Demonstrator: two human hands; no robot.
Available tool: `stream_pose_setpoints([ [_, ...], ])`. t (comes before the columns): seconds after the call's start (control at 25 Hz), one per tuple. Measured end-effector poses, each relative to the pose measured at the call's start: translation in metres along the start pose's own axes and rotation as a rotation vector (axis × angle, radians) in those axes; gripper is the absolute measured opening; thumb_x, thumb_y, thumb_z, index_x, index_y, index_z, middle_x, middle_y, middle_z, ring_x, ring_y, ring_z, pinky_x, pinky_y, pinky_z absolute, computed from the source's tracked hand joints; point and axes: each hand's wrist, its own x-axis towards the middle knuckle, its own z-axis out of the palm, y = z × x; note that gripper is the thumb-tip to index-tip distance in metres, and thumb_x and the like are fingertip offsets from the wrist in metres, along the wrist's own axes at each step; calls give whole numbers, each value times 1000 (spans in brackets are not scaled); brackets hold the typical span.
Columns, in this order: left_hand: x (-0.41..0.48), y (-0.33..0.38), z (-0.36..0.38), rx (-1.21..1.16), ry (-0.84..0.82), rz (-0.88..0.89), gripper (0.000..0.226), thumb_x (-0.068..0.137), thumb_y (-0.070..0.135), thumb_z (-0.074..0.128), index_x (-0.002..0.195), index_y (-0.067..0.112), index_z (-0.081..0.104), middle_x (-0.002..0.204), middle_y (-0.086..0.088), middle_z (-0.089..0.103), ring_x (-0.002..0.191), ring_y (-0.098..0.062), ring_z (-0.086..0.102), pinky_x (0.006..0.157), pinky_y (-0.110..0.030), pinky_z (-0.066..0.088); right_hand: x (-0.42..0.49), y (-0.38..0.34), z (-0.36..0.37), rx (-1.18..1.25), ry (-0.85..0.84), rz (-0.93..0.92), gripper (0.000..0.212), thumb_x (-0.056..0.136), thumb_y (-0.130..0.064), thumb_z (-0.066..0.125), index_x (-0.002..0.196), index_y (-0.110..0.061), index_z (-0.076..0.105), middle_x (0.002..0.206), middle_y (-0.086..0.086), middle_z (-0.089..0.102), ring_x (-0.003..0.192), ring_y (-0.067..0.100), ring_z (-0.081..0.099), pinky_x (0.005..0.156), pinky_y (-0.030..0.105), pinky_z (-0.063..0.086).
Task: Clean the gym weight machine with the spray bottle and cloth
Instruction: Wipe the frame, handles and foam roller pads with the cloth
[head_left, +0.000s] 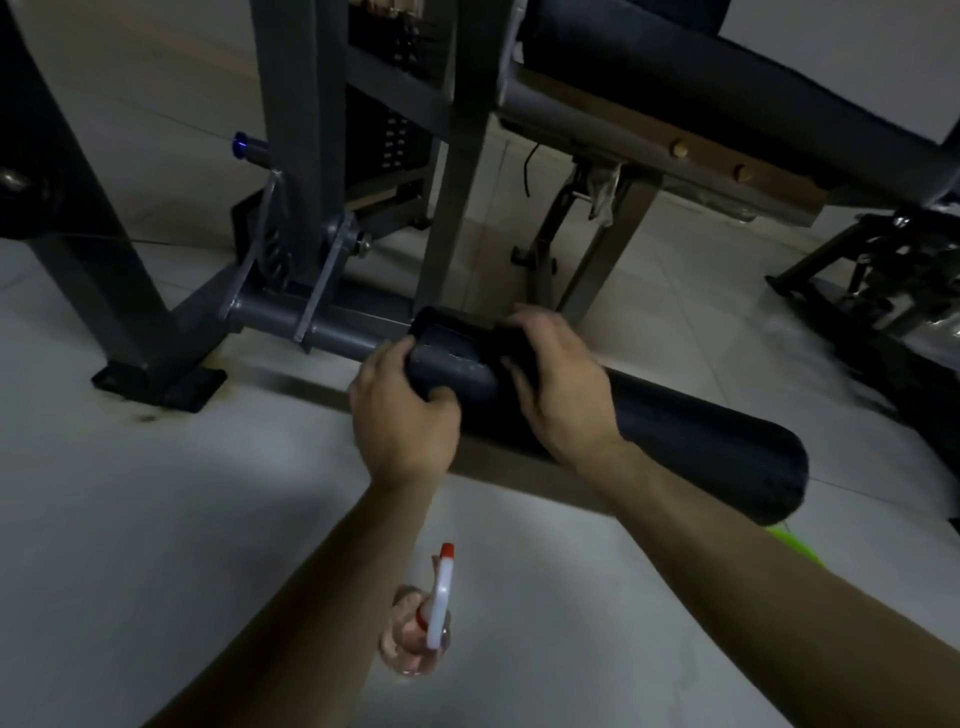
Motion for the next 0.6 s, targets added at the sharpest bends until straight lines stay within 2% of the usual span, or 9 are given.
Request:
stream_pose_setpoints([
  [0.08,14,-17,1,-119,38,-66,55,85,10,70,137,24,57,143,2,51,130,-16,50,96,-24,50,-4,2,22,-204,-56,-39,39,104,-37,52,140,-22,54,161,7,38,147,29,39,114,51,44],
  [0.12,16,-19,4,-177,15,-83,52,85,11,71,134,24,59,140,2,54,124,-13,53,87,-15,47,-10,4,26,-265,-66,-26,43,106,-42,47,144,-25,52,166,7,29,152,30,30,119,52,38],
  [0.2,17,-21,10,-266,10,-117,50,85,14,73,133,26,60,134,3,59,116,-8,57,79,-10,43,-19,5,27,-269,-77,-18,47,106,-43,46,150,-30,48,170,6,20,155,31,25,120,51,36],
  [0.28,16,-24,16,-287,26,-107,53,84,18,76,133,28,58,132,4,60,116,-11,60,82,-16,51,-22,8,25,-187,-45,-20,49,99,-28,58,148,-27,53,167,8,27,150,33,35,112,52,46],
  [0.4,17,-36,16,-277,10,-45,50,85,18,76,130,33,59,129,6,61,115,-10,61,92,-32,59,-3,3,37,-116,35,-71,43,92,-13,70,135,-19,66,156,10,45,135,32,53,101,49,56],
  [0.48,19,-42,9,-276,-43,7,47,87,16,75,128,36,60,126,7,63,113,-6,62,95,-32,58,24,-17,51,-59,29,-176,39,91,-13,71,130,-18,69,149,9,52,127,30,59,94,46,59],
  [0.6,15,-43,7,-226,-79,42,44,85,20,79,121,36,61,118,10,66,109,-4,64,92,-35,59,52,-35,60,-27,-73,-322,33,93,-20,71,126,-19,70,147,9,53,127,31,58,89,47,59],
])
